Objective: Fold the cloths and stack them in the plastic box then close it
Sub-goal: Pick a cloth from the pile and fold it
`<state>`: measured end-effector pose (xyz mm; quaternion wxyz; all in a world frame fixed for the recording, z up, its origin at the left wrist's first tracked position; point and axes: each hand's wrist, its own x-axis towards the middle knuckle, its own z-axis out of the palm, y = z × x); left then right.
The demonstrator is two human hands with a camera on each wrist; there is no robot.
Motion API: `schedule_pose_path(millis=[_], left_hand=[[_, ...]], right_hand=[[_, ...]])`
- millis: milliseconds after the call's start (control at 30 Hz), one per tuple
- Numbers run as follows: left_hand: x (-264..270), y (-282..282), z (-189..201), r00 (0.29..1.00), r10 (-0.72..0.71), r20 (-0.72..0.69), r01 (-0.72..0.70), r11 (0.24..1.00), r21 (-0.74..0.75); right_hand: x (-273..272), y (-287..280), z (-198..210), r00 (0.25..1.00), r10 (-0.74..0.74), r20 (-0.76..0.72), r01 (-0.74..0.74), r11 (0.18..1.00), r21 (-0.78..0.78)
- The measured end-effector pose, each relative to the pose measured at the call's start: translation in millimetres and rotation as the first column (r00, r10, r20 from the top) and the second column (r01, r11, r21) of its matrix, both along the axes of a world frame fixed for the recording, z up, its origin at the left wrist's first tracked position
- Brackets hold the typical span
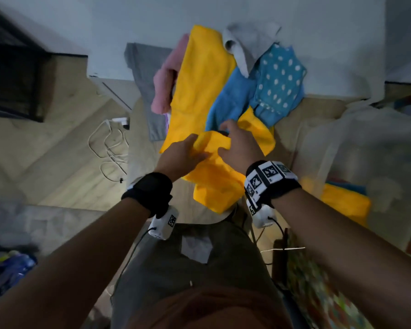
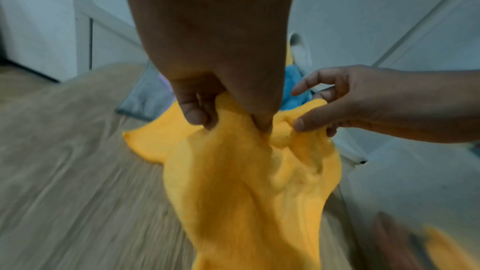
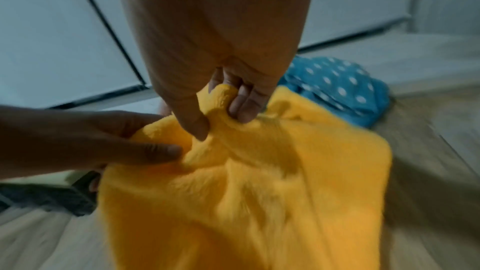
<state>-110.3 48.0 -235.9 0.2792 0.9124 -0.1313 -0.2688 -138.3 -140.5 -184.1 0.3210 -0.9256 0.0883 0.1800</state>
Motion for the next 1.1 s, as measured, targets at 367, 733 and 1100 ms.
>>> schedule_pose_path(millis=[367, 733, 1100], left_hand=[[43, 87, 174, 0.951, 0.067, 0.303, 0.012, 0.968, -0.252], [58, 147, 239, 0.832, 0.382, 0.403, -0.248, 0.905, -0.347], [55, 118, 303, 0.885, 0.301, 0.354, -0.050, 0.819, -0.572]], right_hand=[[48, -15, 109, 0.955, 0.297, 0.024, -0.279, 0.918, -0.282], [53, -19, 173, 0.944, -0.104, 0.314, 0.039, 0.978, 0.205], [51, -3, 204, 0.995, 0.098, -0.024, -0.101, 0.971, -0.217]])
